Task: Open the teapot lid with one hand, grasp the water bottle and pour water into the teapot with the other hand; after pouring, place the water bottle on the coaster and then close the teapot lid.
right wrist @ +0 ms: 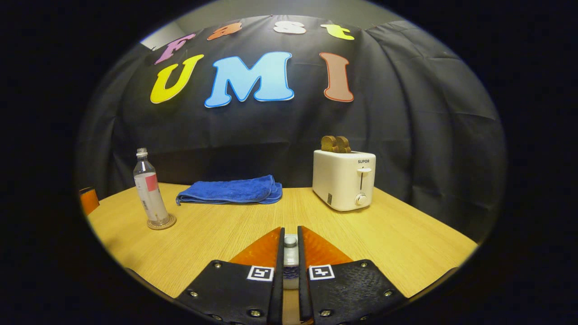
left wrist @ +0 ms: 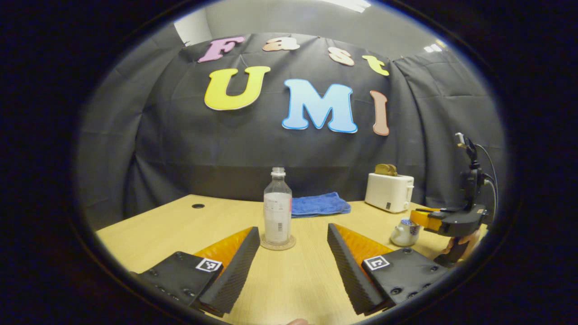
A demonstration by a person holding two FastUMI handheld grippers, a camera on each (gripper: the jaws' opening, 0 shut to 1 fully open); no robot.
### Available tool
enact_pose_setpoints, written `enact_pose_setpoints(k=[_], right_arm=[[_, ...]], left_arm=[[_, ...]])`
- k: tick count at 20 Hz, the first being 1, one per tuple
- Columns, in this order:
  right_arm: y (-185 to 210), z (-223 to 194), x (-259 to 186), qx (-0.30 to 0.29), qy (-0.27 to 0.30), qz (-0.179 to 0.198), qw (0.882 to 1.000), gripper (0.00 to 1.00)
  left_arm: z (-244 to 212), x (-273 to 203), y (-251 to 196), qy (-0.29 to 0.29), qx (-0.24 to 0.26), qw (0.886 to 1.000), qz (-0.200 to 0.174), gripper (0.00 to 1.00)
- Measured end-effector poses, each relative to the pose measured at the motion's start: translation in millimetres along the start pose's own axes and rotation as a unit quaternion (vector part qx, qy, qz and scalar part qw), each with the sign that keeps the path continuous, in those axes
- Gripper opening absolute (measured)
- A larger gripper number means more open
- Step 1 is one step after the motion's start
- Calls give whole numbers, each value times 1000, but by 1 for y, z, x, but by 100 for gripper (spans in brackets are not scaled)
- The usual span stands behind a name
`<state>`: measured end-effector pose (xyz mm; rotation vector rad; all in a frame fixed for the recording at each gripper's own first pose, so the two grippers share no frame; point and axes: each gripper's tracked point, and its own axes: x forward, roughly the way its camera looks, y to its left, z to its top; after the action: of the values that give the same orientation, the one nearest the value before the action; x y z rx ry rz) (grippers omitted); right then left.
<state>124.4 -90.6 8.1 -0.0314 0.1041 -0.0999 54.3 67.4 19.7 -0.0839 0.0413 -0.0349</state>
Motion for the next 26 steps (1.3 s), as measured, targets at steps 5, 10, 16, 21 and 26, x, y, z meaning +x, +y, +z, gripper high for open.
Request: enact_pose_setpoints(k=[5,10,16,21,26], right_arm=[[11,39,-50,-12,-70,20,997,63],[34,19,-108,9,-65,25,998,79],[60,-20,-127,20,-36,43,998,79],[61,-20,-137,15,-52,26,998,88],[70,-19,-138,16,-52,35,998,91]], left_arm=[[2,-11,-15,-6,17,1000,-7,100],[0,-39,-54,-40,49,998,-9,100],[-15,-55,-78,-51,43,998,3,100],[-28,-53,-75,-26,41,999,24,100],[-31,-57,-61,-23,39,997,66,100]])
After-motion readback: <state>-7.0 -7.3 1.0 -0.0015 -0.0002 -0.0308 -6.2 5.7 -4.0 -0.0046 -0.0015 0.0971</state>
